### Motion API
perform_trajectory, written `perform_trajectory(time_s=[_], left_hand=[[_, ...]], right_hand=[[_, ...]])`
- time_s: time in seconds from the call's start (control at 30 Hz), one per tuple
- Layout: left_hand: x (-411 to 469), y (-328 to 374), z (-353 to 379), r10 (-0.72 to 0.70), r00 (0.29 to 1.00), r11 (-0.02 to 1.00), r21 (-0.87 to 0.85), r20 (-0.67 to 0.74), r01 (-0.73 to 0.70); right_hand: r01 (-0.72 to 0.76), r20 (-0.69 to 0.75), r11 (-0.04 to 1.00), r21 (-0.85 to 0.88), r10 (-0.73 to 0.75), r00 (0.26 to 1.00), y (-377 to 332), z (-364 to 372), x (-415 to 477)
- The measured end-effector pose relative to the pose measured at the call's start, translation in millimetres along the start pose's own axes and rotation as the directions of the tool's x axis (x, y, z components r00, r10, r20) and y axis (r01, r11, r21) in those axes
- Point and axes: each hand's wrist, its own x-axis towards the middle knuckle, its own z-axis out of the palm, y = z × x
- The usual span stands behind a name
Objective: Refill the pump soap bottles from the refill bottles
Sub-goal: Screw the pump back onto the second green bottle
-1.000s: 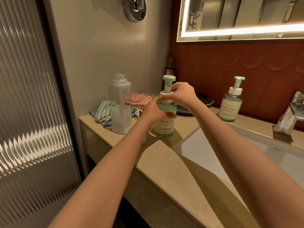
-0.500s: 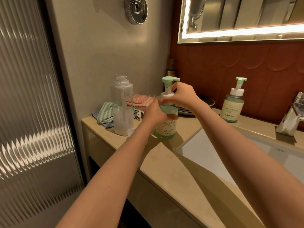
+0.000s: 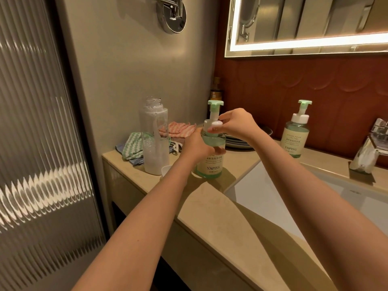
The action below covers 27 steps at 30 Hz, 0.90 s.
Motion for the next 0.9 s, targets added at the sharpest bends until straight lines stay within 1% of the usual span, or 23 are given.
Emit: perform_trajectory(time_s=[0.1,0.13,0.2,0.3,0.37,0.47,0.5,0.57,0.6,0.63,0.7,0.73,0.8,0.9], left_hand=[[1,-2,1,-0.001,1.000,1.000,0.002,-0.008,0.001],[1,-2,1,0.001,1.000,1.000,0.008,-0.007,-0.001],[1,-2,1,0.006,1.000,1.000,0.011,-0.006,-0.005],[2,-3,0,0.005,1.000,1.000,0.010,-0.005,-0.005],[2,-3,1,0.009,1.000,1.000,0.015,-0.006,-0.009],[2,-4,2,-0.024,1.000,1.000,-0.013,-0.010,0.024],[3,-5,2,-0.034,0.999,0.999,-0.019,-0.010,0.033],[3,-5,2,-0.031,0.999,0.999,-0.020,-0.010,0.031],[3,-5,2,-0.029,1.000,0.999,-0.023,-0.007,0.029],[2,-4,1,-0.028,1.000,0.999,-0.022,-0.003,0.028],[3,-4,1,-0.027,1.000,0.999,-0.018,0.005,0.027],[3,-4,1,-0.032,0.999,0.999,-0.021,0.006,0.032],[3,-5,1,-0.037,0.999,0.999,-0.029,0.003,0.037],[4,-6,2,-0.018,1.000,1.000,-0.008,-0.013,0.018]], right_hand=[[-0.010,0.054,0.985,0.172,0.001,0.999,2,1,1],[0.000,0.073,0.980,0.197,-0.015,0.997,2,1,0],[0.023,0.068,0.979,0.200,-0.037,0.997,4,3,0],[0.013,0.023,0.974,0.226,-0.019,1.000,6,6,1],[0.024,-0.038,0.983,0.184,-0.017,0.999,6,8,1],[0.034,-0.166,0.999,0.032,-0.028,0.986,2,14,0],[0.029,-0.182,1.000,-0.005,-0.029,0.983,1,16,0],[0.016,-0.124,0.999,-0.031,-0.020,0.992,1,19,2],[0.009,-0.063,1.000,0.019,-0.008,0.998,1,19,1],[-0.011,0.016,0.992,0.127,0.009,1.000,0,17,0],[-0.087,0.158,0.929,0.360,0.031,0.987,0,12,-5],[-0.106,0.185,0.908,0.406,0.032,0.982,2,10,-7],[-0.070,0.138,0.928,0.365,0.021,0.990,7,7,-6],[0.000,-0.045,0.984,0.177,0.009,0.999,7,14,-5]])
